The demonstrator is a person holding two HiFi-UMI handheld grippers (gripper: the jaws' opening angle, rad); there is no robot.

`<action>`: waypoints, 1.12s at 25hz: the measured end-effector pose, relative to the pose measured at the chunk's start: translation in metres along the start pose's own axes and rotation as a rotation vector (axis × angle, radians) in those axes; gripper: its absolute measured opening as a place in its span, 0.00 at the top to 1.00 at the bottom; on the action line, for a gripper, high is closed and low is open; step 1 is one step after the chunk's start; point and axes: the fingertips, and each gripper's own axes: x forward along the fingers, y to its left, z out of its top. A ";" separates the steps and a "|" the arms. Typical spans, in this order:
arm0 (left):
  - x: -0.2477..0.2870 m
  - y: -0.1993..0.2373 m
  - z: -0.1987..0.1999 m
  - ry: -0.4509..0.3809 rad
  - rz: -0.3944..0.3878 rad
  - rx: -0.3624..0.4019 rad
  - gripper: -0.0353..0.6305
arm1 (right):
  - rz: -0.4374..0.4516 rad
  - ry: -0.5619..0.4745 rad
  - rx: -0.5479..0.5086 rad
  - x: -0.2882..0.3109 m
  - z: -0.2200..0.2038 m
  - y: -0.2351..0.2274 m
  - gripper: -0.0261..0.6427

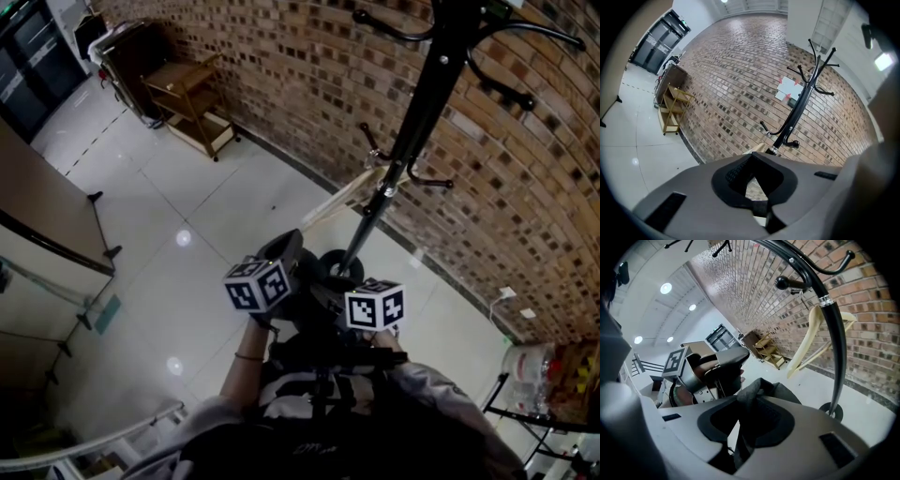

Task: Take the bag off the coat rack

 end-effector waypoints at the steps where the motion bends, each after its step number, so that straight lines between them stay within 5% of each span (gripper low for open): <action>1: 0.000 0.000 -0.001 0.002 -0.002 0.001 0.94 | -0.007 0.001 0.002 0.001 -0.002 -0.002 0.84; 12: 0.005 -0.005 -0.008 0.042 0.002 0.080 0.94 | -0.100 -0.064 0.023 -0.008 0.022 -0.029 0.84; 28: 0.018 -0.015 -0.022 0.077 -0.011 0.073 0.94 | -0.142 -0.104 0.014 -0.016 0.048 -0.045 0.84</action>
